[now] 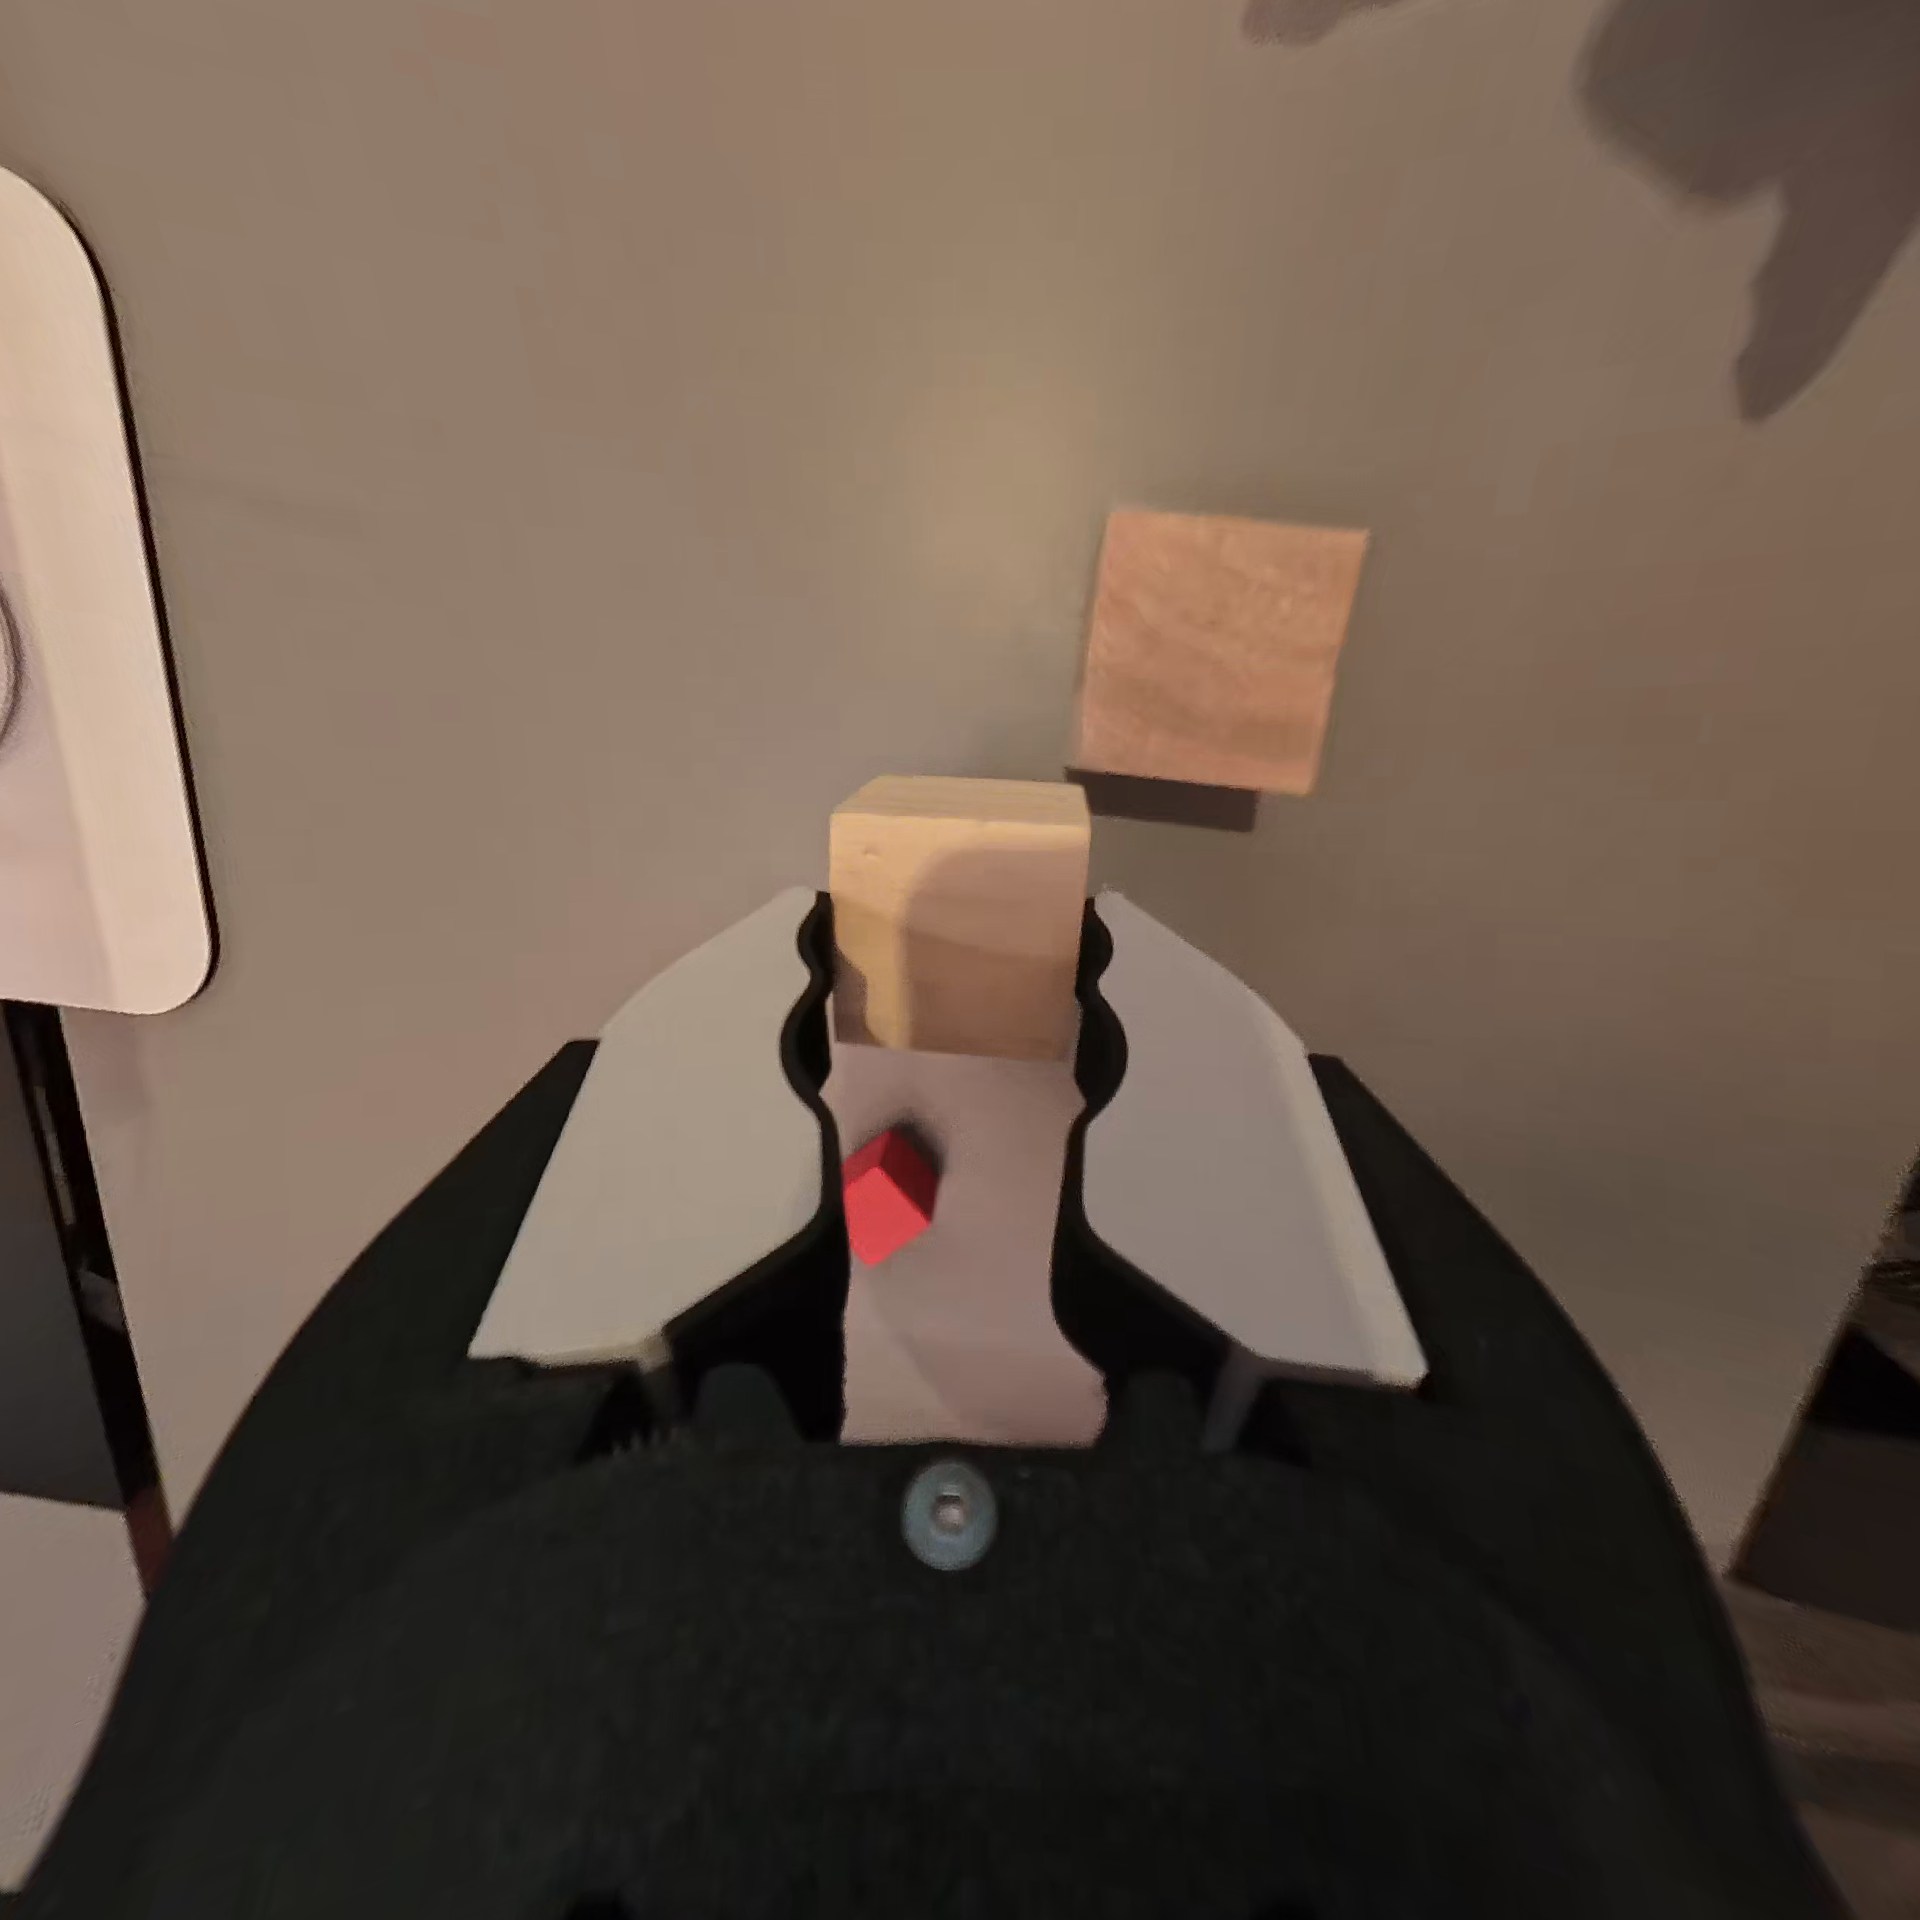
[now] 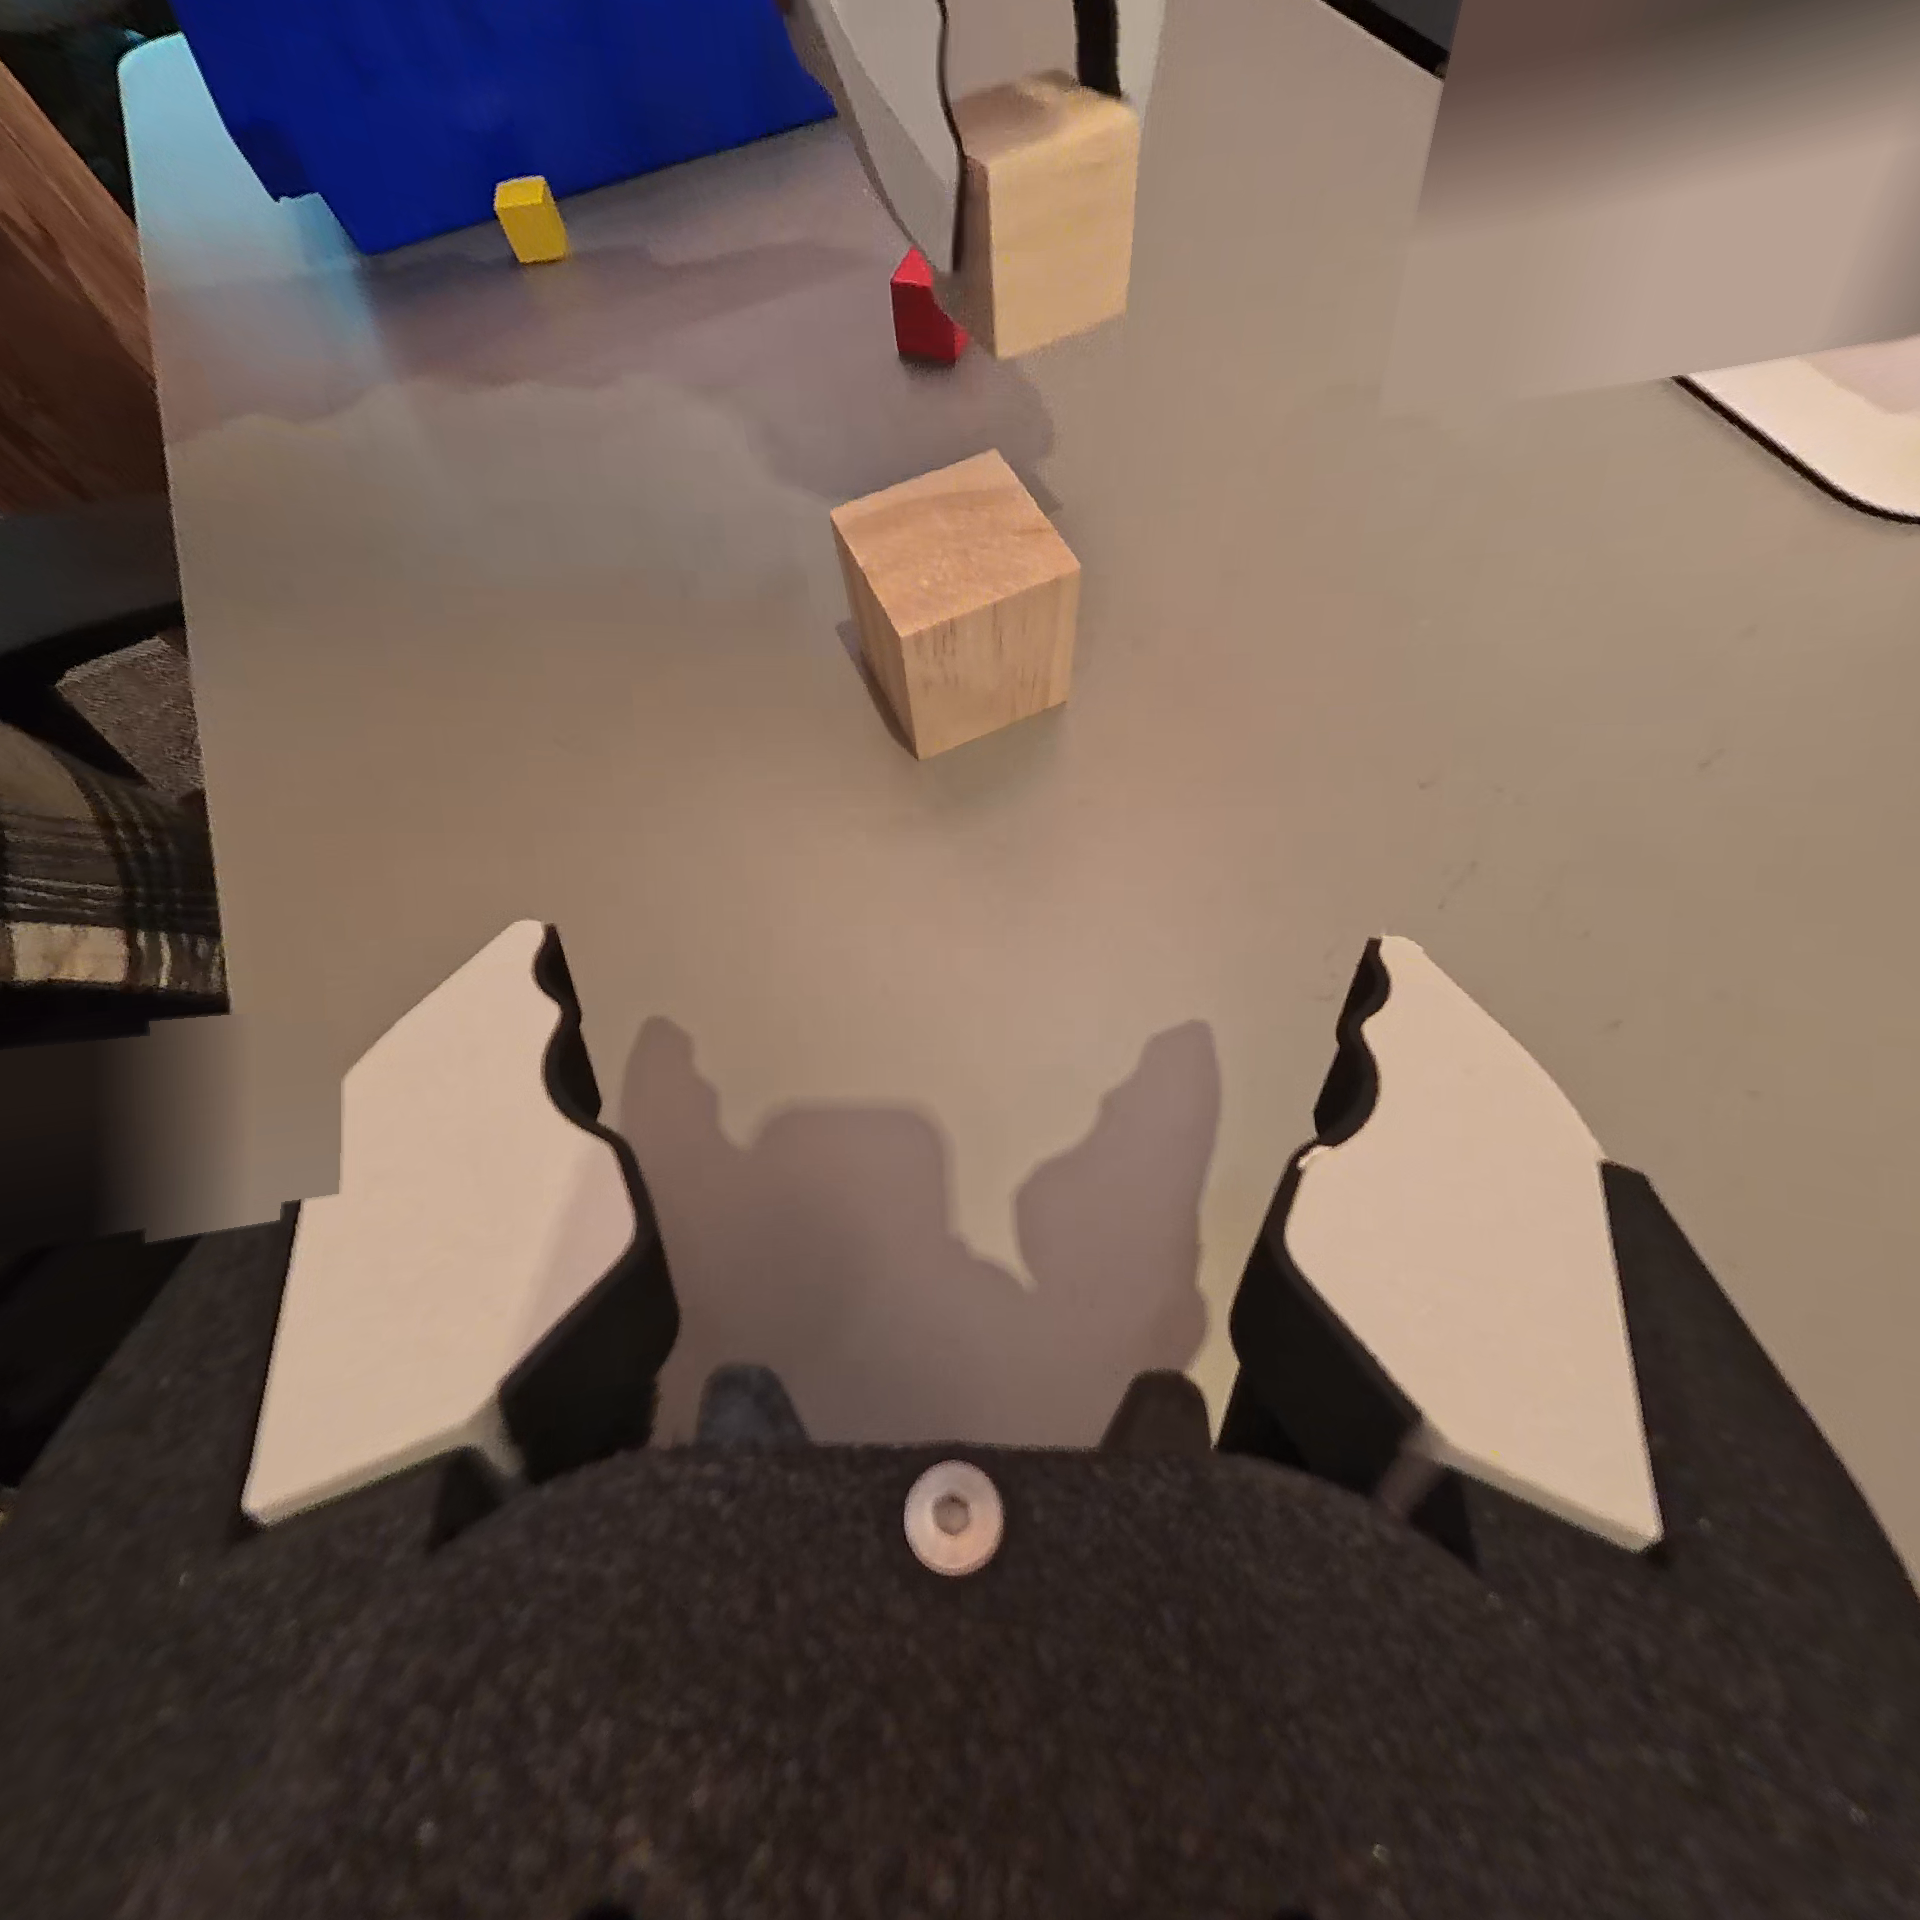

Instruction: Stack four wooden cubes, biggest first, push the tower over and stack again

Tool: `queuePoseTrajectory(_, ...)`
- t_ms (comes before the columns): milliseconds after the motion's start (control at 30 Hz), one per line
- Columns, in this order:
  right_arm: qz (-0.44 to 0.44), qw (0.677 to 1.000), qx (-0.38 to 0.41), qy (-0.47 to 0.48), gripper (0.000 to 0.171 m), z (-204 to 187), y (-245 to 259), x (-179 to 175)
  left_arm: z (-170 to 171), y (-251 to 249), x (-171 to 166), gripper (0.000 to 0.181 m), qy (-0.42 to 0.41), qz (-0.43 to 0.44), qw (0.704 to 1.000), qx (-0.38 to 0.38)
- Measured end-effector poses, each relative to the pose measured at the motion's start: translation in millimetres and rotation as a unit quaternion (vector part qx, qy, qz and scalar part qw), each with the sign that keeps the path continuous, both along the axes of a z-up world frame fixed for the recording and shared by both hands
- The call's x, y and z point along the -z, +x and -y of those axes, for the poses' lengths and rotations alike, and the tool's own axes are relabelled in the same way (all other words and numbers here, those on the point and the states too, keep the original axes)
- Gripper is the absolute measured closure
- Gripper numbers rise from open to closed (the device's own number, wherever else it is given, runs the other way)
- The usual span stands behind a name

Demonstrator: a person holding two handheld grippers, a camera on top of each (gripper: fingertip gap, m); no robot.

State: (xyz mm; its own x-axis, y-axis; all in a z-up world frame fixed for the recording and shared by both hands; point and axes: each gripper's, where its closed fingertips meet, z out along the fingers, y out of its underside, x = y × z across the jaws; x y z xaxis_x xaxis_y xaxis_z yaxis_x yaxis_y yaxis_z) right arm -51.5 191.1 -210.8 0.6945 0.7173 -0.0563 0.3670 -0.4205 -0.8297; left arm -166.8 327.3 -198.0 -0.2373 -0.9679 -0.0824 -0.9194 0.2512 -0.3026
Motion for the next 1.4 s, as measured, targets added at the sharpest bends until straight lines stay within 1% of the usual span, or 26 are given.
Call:
queuePoseTrajectory(100, -0.008, 1.000, -0.002, -0.002, 0.037, 1, -1, -2, 19, 5, -14, 0.137, -0.009, -0.004, 1.000, -0.019)
queuePoseTrajectory(200, -0.002, 1.000, -0.006, -0.004, 0.037, 4, -3, 0, 36, 13, -19, 0.137, -0.009, -0.008, 1.000, -0.029)
queuePoseTrajectory(300, 0.000, 1.000, -0.008, -0.003, 0.037, 5, -4, -1, 48, 20, -17, 0.137, -0.014, -0.015, 0.999, -0.037)
queuePoseTrajectory(400, 0.001, 1.000, -0.008, 0.001, 0.037, 6, -3, -4, 56, 26, -9, 0.137, -0.015, -0.021, 0.999, -0.024)
queuePoseTrajectory(633, 0.000, 1.000, -0.008, 0.005, 0.037, 8, -2, -7, 56, 32, 7, 0.137, 0.002, -0.046, 0.999, -0.005)
queuePoseTrajectory(800, -0.001, 1.000, -0.008, 0.007, 0.038, 8, -2, -8, 58, 31, 15, 0.137, -0.002, -0.057, 0.998, 0.011)
queuePoseTrajectory(1333, -0.002, 1.000, -0.009, 0.003, 0.037, 7, -3, -5, 59, 31, 20, 0.136, -0.008, -0.061, 0.998, 0.028)
queuePoseTrajectory(1367, -0.002, 1.000, -0.008, 0.003, 0.037, 7, -3, -5, 59, 31, 22, 0.136, -0.010, -0.062, 0.998, 0.029)
queuePoseTrajectory(1400, -0.002, 1.000, -0.008, 0.004, 0.036, 7, -3, -6, 59, 31, 23, 0.130, -0.009, -0.063, 0.998, 0.029)
